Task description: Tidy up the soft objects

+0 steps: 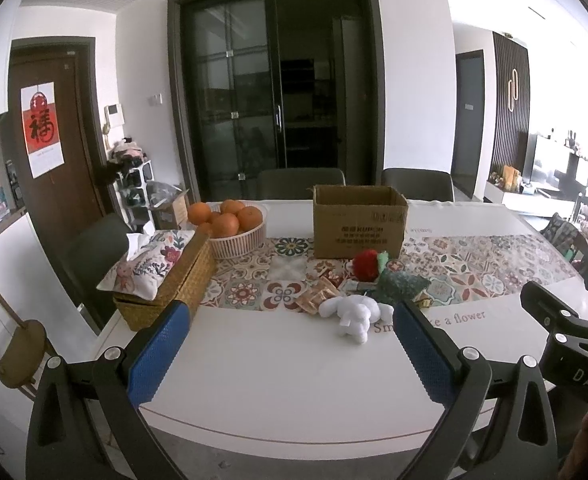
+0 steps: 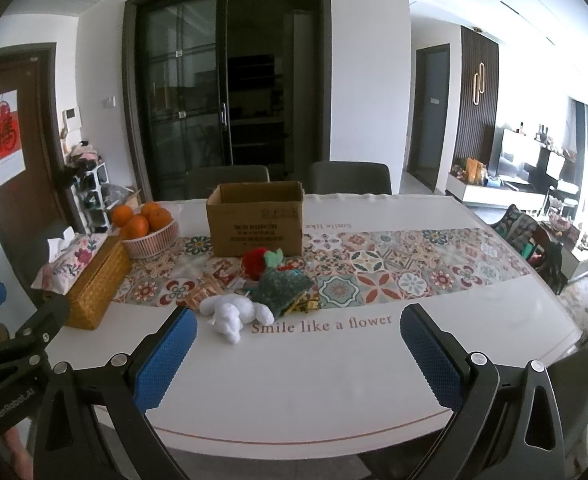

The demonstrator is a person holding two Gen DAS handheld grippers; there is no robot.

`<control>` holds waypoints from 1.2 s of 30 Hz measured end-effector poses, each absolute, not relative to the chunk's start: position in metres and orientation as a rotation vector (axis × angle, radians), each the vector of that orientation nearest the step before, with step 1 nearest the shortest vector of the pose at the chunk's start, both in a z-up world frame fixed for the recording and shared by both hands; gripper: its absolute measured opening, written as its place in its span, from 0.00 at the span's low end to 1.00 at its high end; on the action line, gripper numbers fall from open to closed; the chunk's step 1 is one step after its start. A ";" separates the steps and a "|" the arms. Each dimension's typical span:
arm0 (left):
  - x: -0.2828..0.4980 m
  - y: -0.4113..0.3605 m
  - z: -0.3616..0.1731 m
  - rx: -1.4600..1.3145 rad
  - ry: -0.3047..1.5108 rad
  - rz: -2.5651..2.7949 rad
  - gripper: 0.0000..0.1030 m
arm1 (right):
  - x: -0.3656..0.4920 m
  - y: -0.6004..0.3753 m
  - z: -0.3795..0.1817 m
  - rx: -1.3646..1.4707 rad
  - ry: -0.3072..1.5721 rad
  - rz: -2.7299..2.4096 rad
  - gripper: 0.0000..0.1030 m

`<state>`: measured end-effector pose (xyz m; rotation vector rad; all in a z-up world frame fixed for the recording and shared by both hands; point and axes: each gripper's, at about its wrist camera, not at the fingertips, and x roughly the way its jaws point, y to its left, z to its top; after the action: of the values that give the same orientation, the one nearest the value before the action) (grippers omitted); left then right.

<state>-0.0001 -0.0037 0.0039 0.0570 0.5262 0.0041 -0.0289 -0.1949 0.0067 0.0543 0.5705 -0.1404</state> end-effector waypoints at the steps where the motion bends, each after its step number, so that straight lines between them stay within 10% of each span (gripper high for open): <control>1: 0.000 -0.003 0.004 0.057 0.527 0.004 1.00 | -0.027 -0.194 0.006 0.053 0.570 -0.140 1.00; 36: 0.004 0.000 0.020 0.053 0.501 0.008 1.00 | -0.027 -0.186 0.018 0.050 0.555 -0.131 1.00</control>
<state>0.0041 -0.0004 0.0202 0.0527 0.5010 0.0080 -0.0269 -0.1855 0.0184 0.0501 0.5547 -0.1311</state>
